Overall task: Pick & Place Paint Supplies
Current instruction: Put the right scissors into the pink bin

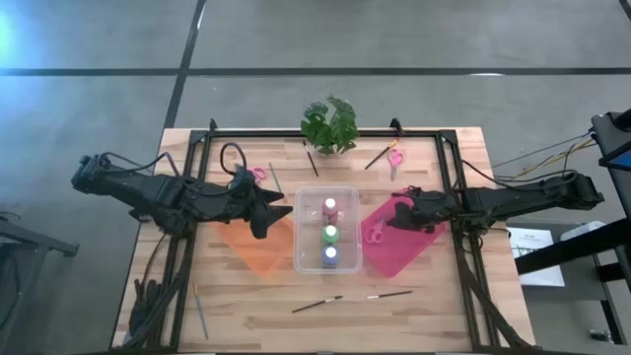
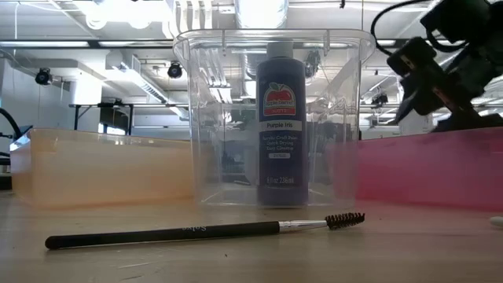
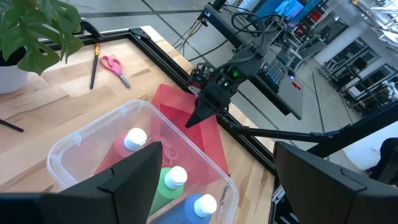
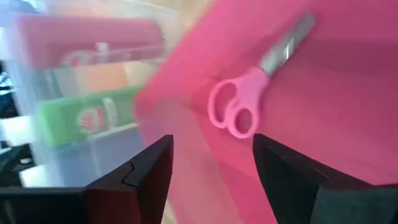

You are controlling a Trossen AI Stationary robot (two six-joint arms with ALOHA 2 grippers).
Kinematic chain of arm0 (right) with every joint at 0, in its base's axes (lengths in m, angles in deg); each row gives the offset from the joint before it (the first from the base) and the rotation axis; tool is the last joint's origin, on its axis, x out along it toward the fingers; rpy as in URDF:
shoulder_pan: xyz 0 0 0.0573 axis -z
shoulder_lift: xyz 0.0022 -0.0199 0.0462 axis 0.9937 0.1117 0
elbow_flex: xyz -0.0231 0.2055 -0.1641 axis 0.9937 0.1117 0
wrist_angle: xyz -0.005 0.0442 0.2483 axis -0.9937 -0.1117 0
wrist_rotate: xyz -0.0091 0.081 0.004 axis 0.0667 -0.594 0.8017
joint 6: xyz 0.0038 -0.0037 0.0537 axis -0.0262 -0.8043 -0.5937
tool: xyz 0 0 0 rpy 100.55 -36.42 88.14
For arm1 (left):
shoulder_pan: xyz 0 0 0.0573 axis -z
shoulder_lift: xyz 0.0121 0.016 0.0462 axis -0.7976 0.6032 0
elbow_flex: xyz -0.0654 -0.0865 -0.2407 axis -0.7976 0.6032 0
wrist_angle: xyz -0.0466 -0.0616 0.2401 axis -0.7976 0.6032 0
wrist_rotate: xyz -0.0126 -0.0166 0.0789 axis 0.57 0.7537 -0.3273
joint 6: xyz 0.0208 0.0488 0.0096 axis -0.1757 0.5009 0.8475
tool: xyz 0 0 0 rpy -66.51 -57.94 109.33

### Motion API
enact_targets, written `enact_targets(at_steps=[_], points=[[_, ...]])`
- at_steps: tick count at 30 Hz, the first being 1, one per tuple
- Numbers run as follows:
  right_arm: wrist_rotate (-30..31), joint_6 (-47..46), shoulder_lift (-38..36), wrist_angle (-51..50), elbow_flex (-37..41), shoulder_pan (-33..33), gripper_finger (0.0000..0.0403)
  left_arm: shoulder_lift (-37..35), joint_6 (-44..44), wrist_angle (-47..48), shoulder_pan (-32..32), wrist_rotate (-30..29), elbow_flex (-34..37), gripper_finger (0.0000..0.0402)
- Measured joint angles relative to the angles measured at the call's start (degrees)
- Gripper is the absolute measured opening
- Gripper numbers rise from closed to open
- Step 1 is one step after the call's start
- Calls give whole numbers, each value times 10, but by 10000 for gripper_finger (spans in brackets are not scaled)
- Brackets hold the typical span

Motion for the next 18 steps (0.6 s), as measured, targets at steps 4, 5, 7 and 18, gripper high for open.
enact_targets(at_steps=[4, 5, 7, 18], points=[[37, 13, 0, 0, -36, 0, 216, 0, 0, -1, 0, 0, 0, 316], [49, 21, 0, 0, -48, 0, 216, 0, 0, -1, 0, 0, 0, 316], [81, 37, 0, -2, -77, 0, 216, 0, 0, -1, 0, 0, 0, 316], [213, 374, 2, -34, -261, 1, 217, 0, 18, -1, 0, -2, 0, 316]])
